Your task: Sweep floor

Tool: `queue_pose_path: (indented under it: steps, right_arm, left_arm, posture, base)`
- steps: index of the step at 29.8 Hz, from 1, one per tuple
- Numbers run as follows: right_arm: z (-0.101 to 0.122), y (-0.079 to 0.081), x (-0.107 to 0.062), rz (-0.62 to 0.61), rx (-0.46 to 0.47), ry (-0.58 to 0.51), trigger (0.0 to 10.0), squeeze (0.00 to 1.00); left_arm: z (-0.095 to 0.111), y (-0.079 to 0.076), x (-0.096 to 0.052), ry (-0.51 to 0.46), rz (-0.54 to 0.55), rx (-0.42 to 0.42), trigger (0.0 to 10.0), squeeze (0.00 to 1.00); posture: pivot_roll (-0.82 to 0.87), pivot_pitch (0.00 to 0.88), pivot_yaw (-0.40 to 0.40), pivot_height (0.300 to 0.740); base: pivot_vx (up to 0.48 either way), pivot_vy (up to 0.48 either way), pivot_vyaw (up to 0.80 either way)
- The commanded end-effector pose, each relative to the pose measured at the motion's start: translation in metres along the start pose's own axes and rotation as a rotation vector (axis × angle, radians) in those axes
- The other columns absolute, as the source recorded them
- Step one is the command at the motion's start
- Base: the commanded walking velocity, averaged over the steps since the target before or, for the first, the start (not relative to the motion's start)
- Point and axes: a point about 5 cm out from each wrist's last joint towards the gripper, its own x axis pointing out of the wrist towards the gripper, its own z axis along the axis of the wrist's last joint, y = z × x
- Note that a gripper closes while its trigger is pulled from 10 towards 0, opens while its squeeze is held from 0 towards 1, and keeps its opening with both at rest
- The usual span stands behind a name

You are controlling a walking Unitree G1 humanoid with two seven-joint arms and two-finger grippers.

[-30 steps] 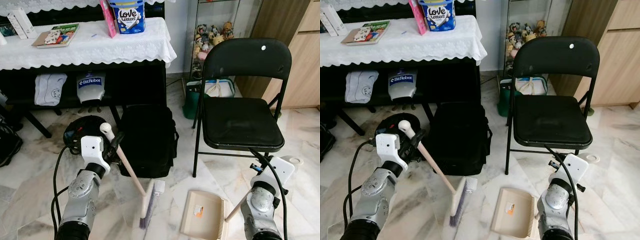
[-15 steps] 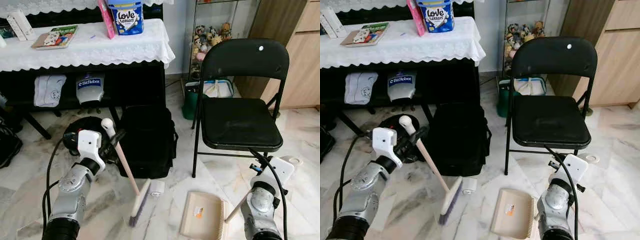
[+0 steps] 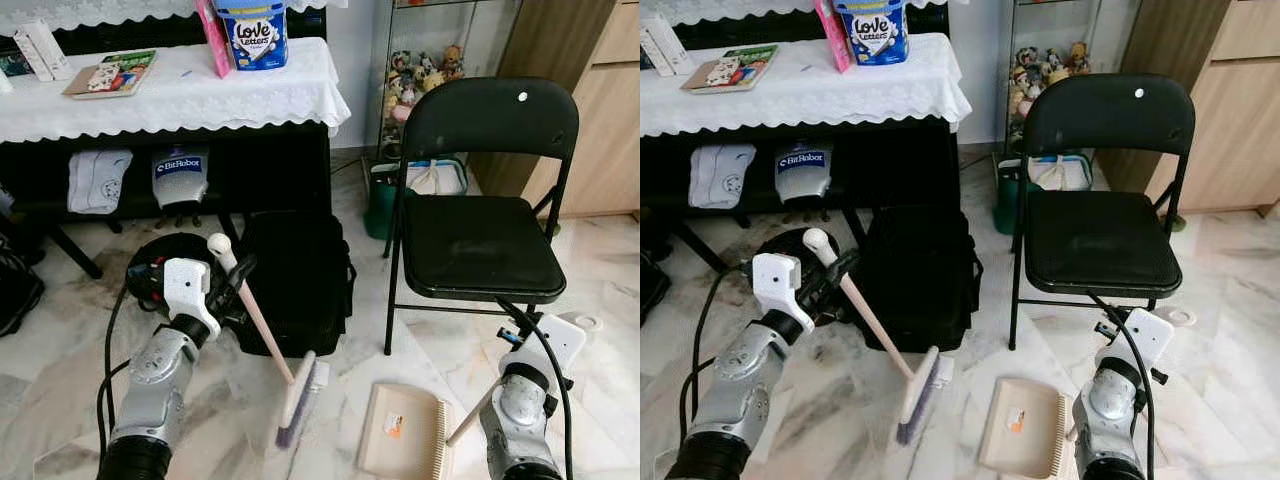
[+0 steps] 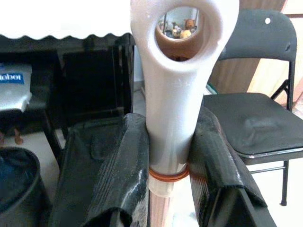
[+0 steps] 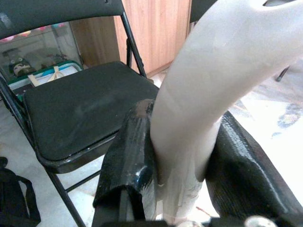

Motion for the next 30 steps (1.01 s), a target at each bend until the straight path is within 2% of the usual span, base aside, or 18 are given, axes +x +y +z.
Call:
queue_pose_path:
  steps: [1,8,19,21,23,26,30]
  right_arm:
    - [-0.001,0.000,-0.001,-0.001,0.005,0.007,10.0,0.00]
    - [-0.001,0.000,-0.001,0.001,0.005,0.010,10.0,0.00]
    - [-0.002,0.002,-0.002,0.007,0.007,0.019,10.0,0.00]
    - [-0.003,0.003,-0.002,0.009,0.008,0.022,10.0,0.00]
    - [-0.003,0.003,-0.002,0.009,0.008,0.022,10.0,0.00]
    - [-0.003,0.004,-0.002,0.012,0.009,0.024,10.0,0.00]
    - [-0.003,0.006,-0.002,0.015,0.012,0.024,10.0,0.00]
  left_arm:
    - [0.000,0.004,-0.004,-0.016,0.026,0.013,10.0,0.00]
    - [-0.008,-0.004,-0.003,0.022,0.000,-0.017,10.0,0.00]
    - [-0.009,-0.001,-0.003,0.131,-0.093,0.091,10.0,0.00]
    - [-0.009,0.000,-0.005,0.158,-0.122,0.131,10.0,0.00]
    - [-0.009,0.001,-0.005,0.162,-0.127,0.139,10.0,0.00]
    - [-0.006,0.006,-0.008,0.180,-0.146,0.202,10.0,0.00]
    - [-0.002,0.010,-0.008,0.168,-0.139,0.203,10.0,0.00]
  posture:
    - [-0.01,0.094,0.076,0.740]
    - [-0.01,0.096,0.074,0.740]
    - [0.00,0.094,0.074,0.740]
    - [0.00,0.093,0.075,0.740]
    - [0.00,0.093,0.075,0.740]
    - [0.00,0.094,0.075,0.740]
    - [0.00,0.094,0.076,0.740]
  base:
    - [0.000,0.000,0.00]
    - [0.000,0.000,0.00]
    - [0.000,0.000,0.00]
    - [0.000,0.000,0.00]
    - [0.000,0.000,0.00]
    - [0.000,0.000,0.00]
    - [0.000,0.000,0.00]
